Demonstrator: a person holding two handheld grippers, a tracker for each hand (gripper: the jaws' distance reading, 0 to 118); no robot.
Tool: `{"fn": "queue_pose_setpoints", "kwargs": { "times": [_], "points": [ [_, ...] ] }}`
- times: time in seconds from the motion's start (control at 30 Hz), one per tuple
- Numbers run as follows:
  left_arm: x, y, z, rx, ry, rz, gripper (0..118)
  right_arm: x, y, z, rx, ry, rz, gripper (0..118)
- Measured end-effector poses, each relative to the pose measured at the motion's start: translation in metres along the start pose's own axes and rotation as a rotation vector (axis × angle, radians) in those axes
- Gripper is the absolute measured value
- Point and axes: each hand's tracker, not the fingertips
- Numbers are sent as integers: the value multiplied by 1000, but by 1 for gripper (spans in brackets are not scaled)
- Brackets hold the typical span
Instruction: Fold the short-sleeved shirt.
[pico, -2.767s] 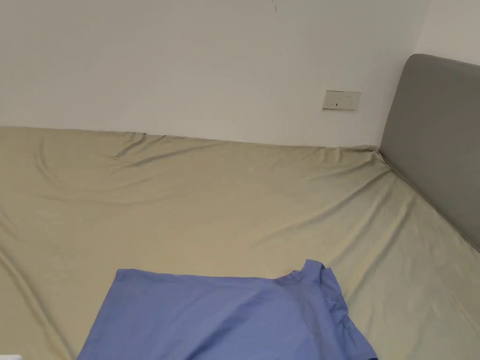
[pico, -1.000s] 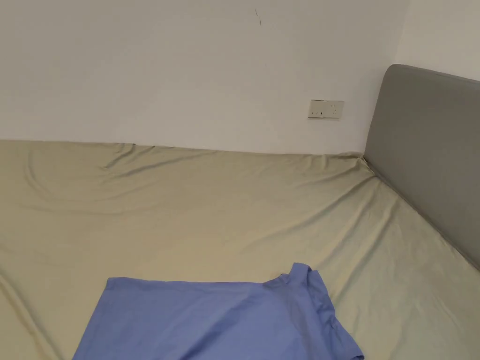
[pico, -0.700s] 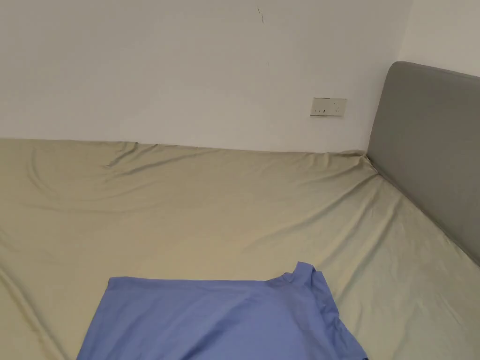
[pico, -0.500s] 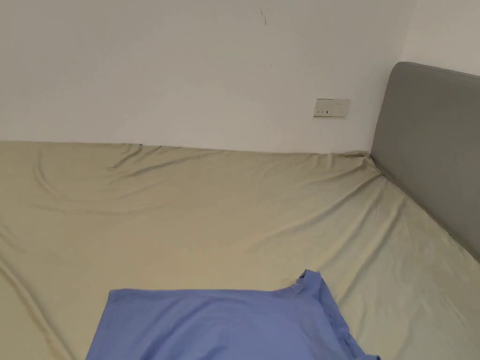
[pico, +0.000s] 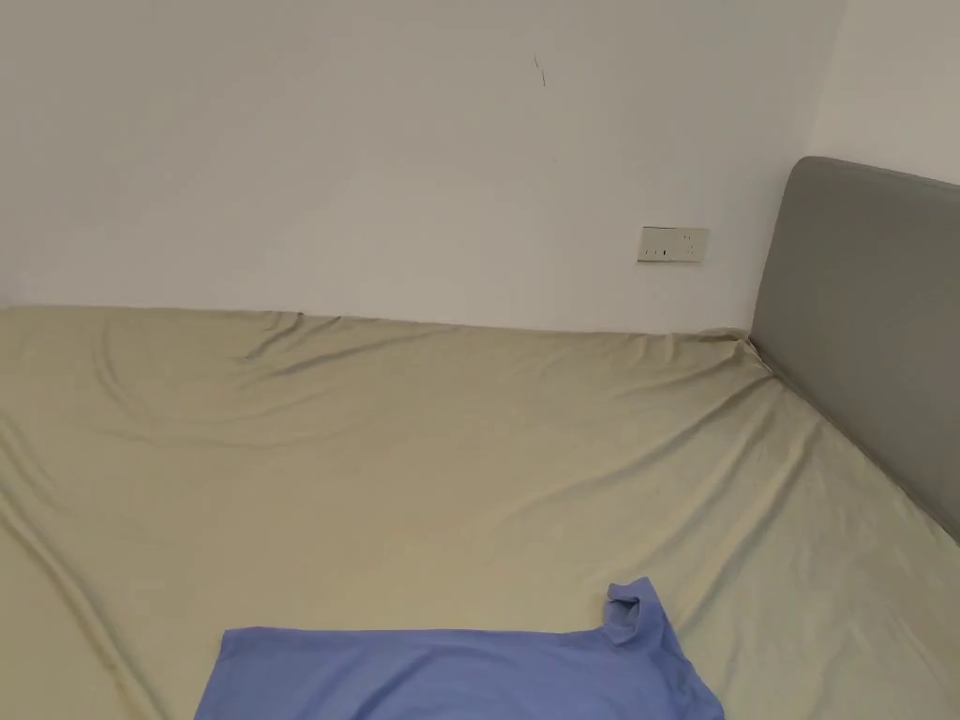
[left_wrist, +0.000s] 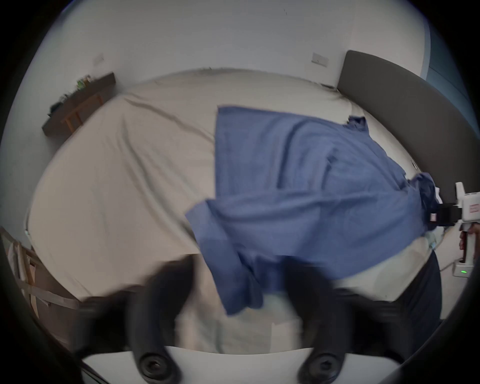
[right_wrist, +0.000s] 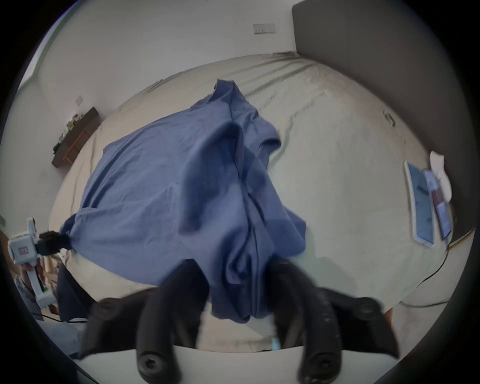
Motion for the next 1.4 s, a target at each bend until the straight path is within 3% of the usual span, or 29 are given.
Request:
{"fn": "queue_pose_setpoints", "kwargs": {
  "times": [0.03, 0.07, 0.13, 0.23, 0.27, 0.33, 0.37, 0.4, 0.43, 0.5, 0.67, 0.87, 0.9, 0.93, 1.0, 1.03, 1.07, 1.17, 1.27, 1.33, 1.37, 1.4],
  "points": [
    [-2, 5, 11, 58, 32, 1, 110, -1, 3, 13, 68, -13, 22, 72],
    [-3, 9, 24, 137, 55, 9, 118, 0, 8, 24, 147, -35, 42, 79],
    [-3, 22, 58, 356, 59, 20, 114, -6, 19, 58, 358, -62, 75, 79],
    [2, 41, 94, 609, 38, 49, 112, -16, 34, 101, 657, 27, 52, 79],
    [5, 46, 102, 669, 26, 59, 106, -21, 38, 109, 719, 45, 41, 79],
    [12, 55, 113, 766, -36, 66, 55, -31, 48, 117, 800, 75, 43, 72],
    [15, 58, 114, 776, -54, 68, 23, -34, 50, 116, 821, 92, 52, 56],
    [21, 61, 110, 762, -40, 68, 2, -38, 52, 114, 812, 127, 44, 21],
    [28, 67, 105, 757, -4, 72, 2, -41, 54, 110, 799, 157, 32, 2],
    [30, 71, 95, 702, -22, 39, 0, -45, 56, 100, 765, 179, 11, 1],
    [24, 103, 58, 552, -110, 30, 0, -51, 58, 76, 689, 181, 64, 1],
    [0, 205, -34, 349, -166, 21, 0, -44, 81, 53, 663, 173, 35, 1],
    [-4, 223, -61, 267, -134, 53, 12, -43, 84, 49, 660, 171, 30, 1],
    [-6, 239, -87, 180, -96, 57, 37, -42, 88, 44, 653, 163, 27, 1],
    [-7, 255, -134, 87, -46, 49, 110, -38, 93, 34, 634, 150, 28, 1],
    [-9, 260, -155, 60, -29, 35, 118, -36, 95, 29, 625, 144, 24, 1],
    [-10, 261, -169, 68, -22, 30, 114, -34, 97, 24, 617, 142, 20, 1],
    [-13, 265, -219, -29, 7, 56, 83, -29, 100, 8, 586, 124, 13, 1],
    [-22, 261, -255, -75, 15, 136, 70, -25, 105, -5, 554, 106, 7, 1],
    [-16, 261, -253, -33, 27, 113, 68, -23, 108, -12, 540, 98, 6, 1],
    [-13, 261, -248, -3, 46, 65, 52, -22, 109, -14, 533, 95, 4, 1],
    [-9, 259, -244, 7, 42, 14, 14, -22, 110, -17, 527, 95, 2, 1]
  ]
}}
